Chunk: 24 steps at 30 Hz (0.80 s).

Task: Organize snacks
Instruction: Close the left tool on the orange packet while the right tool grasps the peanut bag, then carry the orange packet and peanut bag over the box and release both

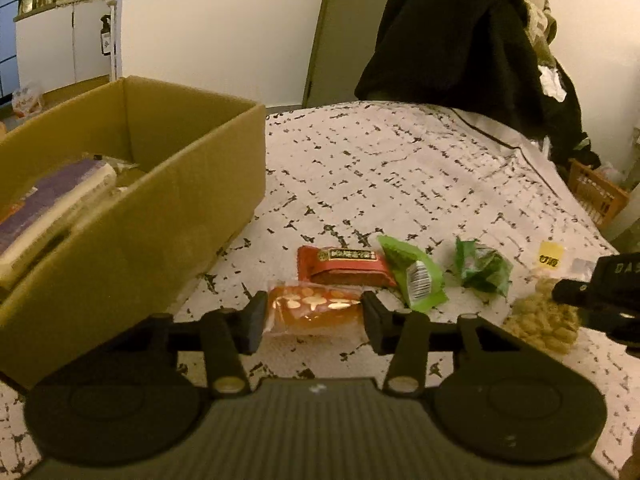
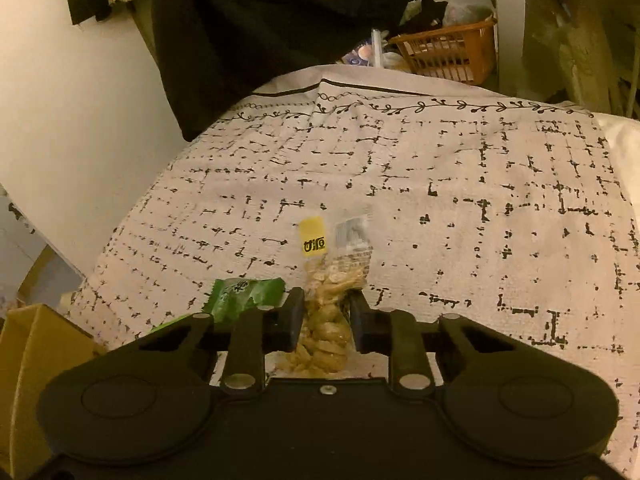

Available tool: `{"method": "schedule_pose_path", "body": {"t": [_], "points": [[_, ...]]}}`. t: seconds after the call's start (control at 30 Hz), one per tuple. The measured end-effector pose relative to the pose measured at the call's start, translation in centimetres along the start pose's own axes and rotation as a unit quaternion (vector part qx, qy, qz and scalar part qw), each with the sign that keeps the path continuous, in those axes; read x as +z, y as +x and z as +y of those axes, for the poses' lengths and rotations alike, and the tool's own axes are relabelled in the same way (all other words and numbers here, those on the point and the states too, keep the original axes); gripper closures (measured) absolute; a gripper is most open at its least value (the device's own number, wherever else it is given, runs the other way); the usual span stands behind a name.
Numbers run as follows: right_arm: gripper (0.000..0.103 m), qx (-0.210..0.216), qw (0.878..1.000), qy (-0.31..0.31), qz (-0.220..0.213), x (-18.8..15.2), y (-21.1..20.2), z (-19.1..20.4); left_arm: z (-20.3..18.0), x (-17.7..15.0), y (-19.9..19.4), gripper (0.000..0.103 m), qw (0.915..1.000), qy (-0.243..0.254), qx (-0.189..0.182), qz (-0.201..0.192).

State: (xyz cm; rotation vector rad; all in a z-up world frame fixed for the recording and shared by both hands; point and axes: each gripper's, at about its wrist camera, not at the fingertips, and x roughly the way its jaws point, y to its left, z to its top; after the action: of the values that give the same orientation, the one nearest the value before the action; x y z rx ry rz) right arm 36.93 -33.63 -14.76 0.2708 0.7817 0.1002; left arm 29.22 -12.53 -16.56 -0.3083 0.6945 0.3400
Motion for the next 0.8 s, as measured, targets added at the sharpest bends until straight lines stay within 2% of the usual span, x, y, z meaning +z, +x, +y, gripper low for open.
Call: {"method": "schedule_pose_path", "body": {"t": [0.2,0.43,0.53,0.6,0.8], "points": [[0.082,0.004,1.0,0.001,-0.013,0.2,-1.3,0.4,0.3,1.1,-2.4,0.056,0.9999,-0.003,-0.01,-0.014],[0.083,0.031,0.998,0.019,-0.042,0.7,-3.2,1.1,0.5,2.1,-6.0,0.056,0.9991,0.001,-0.03,-0.03],[0.087,0.053,0.997,0.011,-0.054,0.7,-4.3,2.2,0.7,3.0,-7.5,0.056,0.9985,0.003,-0.045,-0.032],[0.096,0.078,0.995,0.024,-0.06,0.9,-5.2,2.6,0.7,3.6,-8.5,0.056,0.9977,0.018,-0.05,-0.041],[0.101,0.106,0.992,-0.009,-0.07,0.4,-6.9,5.0,2.5,5.2,-10.7,0.056,0.9976,0.013,-0.056,-0.04]]}}
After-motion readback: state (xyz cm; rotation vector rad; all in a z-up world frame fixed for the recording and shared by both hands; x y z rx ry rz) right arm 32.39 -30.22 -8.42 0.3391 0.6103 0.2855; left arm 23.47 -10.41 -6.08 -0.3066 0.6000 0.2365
